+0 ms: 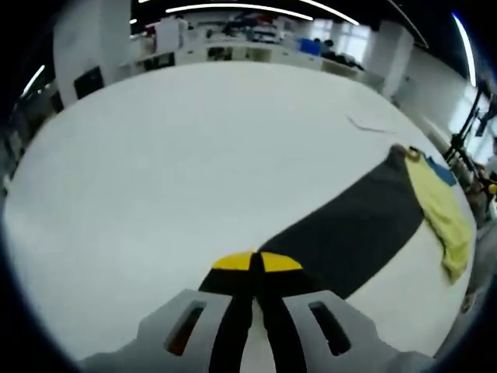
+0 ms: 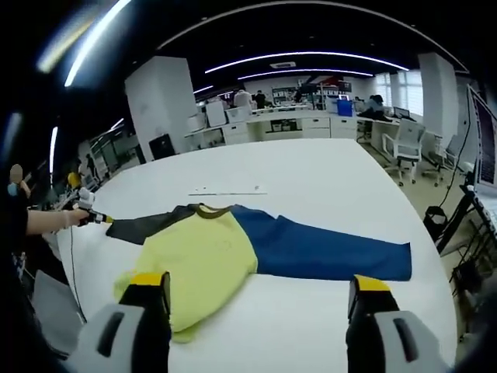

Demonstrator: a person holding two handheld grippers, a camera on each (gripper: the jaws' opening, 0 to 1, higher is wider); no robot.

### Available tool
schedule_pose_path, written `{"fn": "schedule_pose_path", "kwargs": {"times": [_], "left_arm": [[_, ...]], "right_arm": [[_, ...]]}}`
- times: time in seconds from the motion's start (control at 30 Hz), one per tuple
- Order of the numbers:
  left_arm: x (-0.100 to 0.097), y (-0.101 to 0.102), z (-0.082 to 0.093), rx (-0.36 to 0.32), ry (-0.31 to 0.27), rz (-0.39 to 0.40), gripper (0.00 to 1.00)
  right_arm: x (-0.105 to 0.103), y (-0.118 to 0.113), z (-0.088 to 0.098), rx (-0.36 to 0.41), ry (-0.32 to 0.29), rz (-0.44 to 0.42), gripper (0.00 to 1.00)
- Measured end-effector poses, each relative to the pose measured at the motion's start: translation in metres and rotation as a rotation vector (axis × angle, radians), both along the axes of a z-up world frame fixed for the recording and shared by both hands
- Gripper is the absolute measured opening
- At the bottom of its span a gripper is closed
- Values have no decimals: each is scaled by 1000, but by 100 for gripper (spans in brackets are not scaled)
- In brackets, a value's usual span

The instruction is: Fold the garment on the visible template until the final outline fits inside the template.

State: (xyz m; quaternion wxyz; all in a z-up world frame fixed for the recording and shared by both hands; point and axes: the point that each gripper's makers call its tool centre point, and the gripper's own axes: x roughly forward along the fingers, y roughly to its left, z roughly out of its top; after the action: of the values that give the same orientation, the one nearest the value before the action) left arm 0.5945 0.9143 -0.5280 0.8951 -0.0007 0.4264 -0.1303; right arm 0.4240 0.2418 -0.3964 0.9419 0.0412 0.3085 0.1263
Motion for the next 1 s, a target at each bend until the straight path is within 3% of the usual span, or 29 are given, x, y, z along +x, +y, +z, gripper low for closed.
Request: {"fn": "schedule_pose_path", "kwargs": {"times": [0.2,0.67,0.73,0.8,0.87,1.0], "left_arm": [[-8,3,-8,7,47,5,0],[-11,-1,-7,51,19,-2,1],[-12,1,-7,81,12,-2,8],[-17,6,-9,117,24,9,31],[-17,7,-6,116,-9,22,45],[-23,3,6,80,-67,19,50]], "right_arm": [[1,3,-2,3,1,3,95],[-6,-3,-5,5,7,-11,95],[-6,-4,-4,5,7,-12,95],[-6,-5,-4,7,7,-15,95],[-6,-5,-4,9,4,-17,95],[-5,-3,-5,19,0,-13,95]]}}
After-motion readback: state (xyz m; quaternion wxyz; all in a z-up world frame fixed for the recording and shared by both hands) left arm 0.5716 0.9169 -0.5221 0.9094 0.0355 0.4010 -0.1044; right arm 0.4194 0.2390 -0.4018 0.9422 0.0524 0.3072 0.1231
